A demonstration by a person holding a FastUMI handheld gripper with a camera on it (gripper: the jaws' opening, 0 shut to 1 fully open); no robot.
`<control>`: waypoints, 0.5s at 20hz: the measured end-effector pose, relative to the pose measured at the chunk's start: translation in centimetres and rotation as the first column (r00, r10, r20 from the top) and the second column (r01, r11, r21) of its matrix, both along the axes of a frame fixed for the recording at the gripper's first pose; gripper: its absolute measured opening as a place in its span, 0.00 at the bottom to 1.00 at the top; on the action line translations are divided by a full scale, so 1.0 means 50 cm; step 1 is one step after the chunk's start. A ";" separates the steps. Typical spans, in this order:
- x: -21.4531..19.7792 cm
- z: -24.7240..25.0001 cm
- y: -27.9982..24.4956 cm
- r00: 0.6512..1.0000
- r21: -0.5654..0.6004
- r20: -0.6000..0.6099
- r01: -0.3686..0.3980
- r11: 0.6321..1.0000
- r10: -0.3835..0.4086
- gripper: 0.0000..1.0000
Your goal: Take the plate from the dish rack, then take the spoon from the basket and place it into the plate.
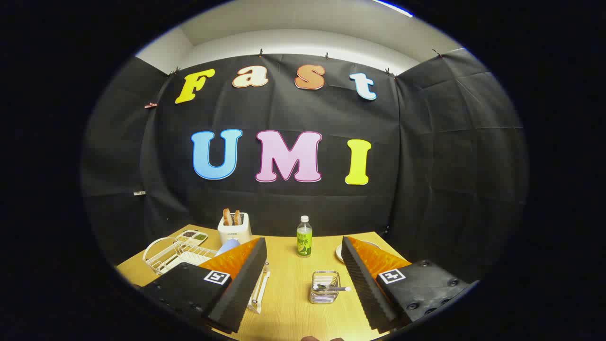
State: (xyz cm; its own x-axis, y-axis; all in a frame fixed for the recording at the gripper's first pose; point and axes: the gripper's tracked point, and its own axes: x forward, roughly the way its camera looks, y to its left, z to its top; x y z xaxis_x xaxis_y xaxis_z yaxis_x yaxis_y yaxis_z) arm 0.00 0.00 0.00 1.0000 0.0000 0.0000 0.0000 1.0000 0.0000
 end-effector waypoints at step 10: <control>0.010 -0.016 0.012 1.000 -0.005 -0.027 -0.013 1.000 0.013 0.98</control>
